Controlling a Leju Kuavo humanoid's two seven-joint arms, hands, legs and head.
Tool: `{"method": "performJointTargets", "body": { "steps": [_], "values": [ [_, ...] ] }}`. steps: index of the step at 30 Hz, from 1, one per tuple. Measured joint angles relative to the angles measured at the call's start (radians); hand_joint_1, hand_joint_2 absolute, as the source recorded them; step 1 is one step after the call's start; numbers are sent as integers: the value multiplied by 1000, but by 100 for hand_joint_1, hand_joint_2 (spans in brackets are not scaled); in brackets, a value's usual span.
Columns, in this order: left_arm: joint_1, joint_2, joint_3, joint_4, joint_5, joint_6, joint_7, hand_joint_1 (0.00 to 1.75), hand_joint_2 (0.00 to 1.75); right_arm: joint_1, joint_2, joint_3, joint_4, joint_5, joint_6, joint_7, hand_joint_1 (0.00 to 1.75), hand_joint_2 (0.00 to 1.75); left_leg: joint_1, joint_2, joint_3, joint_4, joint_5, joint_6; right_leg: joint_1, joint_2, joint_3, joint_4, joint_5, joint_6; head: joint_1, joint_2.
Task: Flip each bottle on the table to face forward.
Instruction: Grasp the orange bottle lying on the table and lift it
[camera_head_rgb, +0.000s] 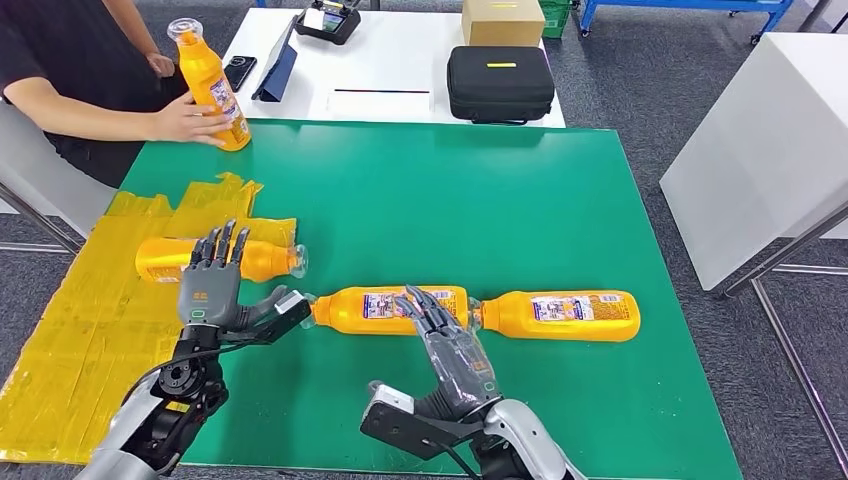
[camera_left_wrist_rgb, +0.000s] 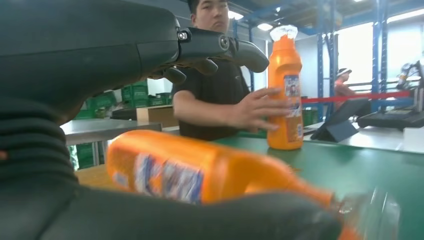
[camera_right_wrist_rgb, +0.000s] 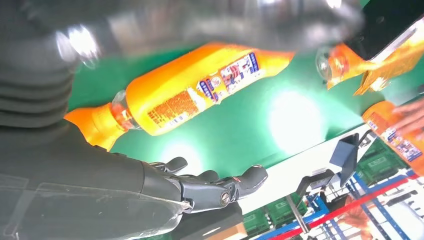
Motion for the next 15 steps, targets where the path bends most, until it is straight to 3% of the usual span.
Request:
{"method": "performJointTargets", "body": {
  "steps": [4, 6, 8, 12, 15],
  "values": [
    [5, -4, 4, -21, 44, -2, -13, 0, 0, 0, 2, -13, 0, 13, 6, 8, 0, 175, 0, 0, 0, 0, 0, 0, 0, 0, 0, 0, 0, 0, 0, 0],
    [18, -12, 15, -50, 146, 1, -49, 0, 0, 0, 4, -23, 0, 31, 15, 23, 0, 175, 0, 0, 0, 0, 0, 0, 0, 0, 0, 0, 0, 0, 0, 0],
    [58, -28, 41, -130, 366, -4, -120, 0, 0, -3, 8, -42, 4, 49, 24, 41, 0, 175, 0, 1, 0, 0, 0, 0, 0, 1, 0, 0, 0, 0, 0, 0],
    [211, -74, 103, -424, 992, -17, -230, 0, 0, -53, 14, -94, 53, 130, 32, 64, 0, 175, 0, 1, -2, 0, -1, 0, 0, 2, -1, 0, 0, 0, 0, 0],
    [339, -81, 126, -628, 1194, -9, -251, 0, 0, -110, 20, -121, 115, 186, 34, 62, 0, 175, 0, 1, -2, 0, -1, 0, 0, 1, -1, -1, 0, 0, 0, 0]
  ]
}}
